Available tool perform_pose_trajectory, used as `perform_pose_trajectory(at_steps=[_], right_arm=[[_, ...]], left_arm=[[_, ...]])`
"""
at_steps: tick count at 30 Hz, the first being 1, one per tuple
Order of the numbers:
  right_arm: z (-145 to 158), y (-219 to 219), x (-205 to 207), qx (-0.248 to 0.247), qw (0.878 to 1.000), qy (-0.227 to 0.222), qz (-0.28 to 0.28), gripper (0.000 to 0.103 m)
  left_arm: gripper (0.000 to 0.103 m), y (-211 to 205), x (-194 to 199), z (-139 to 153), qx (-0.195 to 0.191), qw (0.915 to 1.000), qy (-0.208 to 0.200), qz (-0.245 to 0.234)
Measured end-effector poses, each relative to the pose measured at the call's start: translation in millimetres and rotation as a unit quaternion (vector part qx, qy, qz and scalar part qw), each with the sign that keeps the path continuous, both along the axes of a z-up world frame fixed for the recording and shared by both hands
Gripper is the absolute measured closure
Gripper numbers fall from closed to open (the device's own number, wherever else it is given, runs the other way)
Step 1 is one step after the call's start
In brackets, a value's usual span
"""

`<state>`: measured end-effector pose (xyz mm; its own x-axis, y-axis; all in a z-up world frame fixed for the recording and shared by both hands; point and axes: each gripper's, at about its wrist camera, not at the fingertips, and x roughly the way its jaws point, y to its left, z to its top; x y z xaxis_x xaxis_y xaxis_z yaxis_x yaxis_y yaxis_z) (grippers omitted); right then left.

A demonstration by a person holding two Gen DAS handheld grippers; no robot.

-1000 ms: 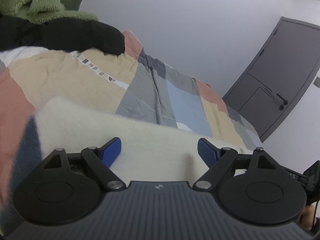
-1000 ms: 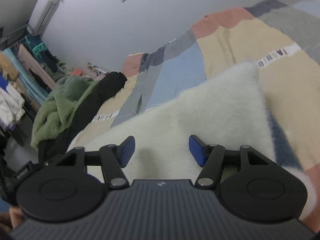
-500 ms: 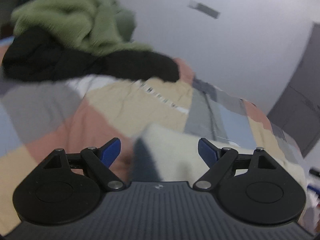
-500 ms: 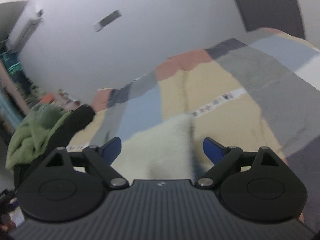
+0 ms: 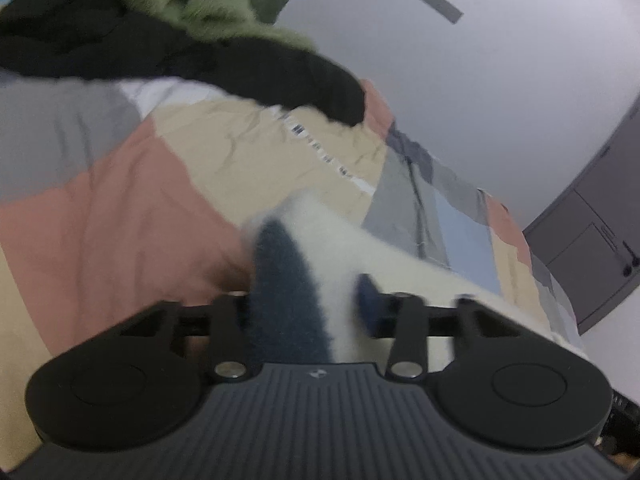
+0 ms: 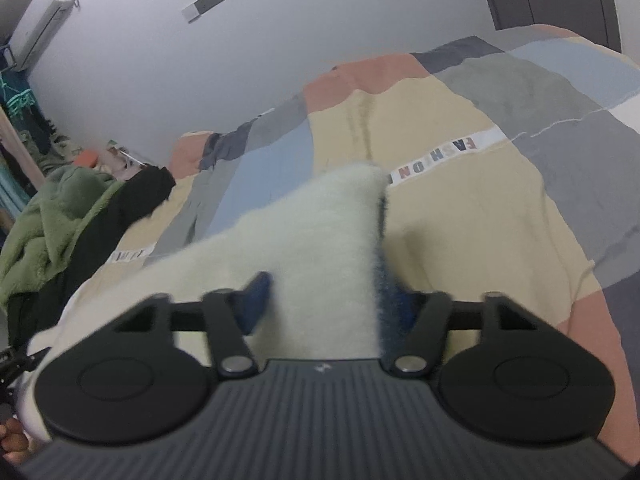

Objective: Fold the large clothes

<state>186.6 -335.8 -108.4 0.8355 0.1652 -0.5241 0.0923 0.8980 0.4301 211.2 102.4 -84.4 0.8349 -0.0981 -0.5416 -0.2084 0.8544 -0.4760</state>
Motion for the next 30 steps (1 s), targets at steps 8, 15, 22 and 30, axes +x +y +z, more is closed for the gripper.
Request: perform_pose_trajectory(at_steps=[8, 15, 22, 30], right_arm=[[30, 7, -20, -0.041, 0.996, -0.077, -0.010, 0.076], [11, -2, 1, -0.045, 0.997, -0.051, -0.024, 0.076], [-2, 2, 0, -0.058, 0.997, -0.048, -0.027, 0.070], [12, -5, -26, -0.040, 0.996, -0.043, -0.066, 0.042]], left_arm=[[0.079, -10, -11, 40, 0.004, 0.9954, -0.092, -0.024], [0.078, -14, 26, 13, 0.039, 0.9978, -0.047, -0.026], [0.073, -1, 32, -1, 0.009, 0.9990, -0.004, -0.043], [0.040, -10, 10, 21, 0.039, 0.9983, -0.017, -0.040]])
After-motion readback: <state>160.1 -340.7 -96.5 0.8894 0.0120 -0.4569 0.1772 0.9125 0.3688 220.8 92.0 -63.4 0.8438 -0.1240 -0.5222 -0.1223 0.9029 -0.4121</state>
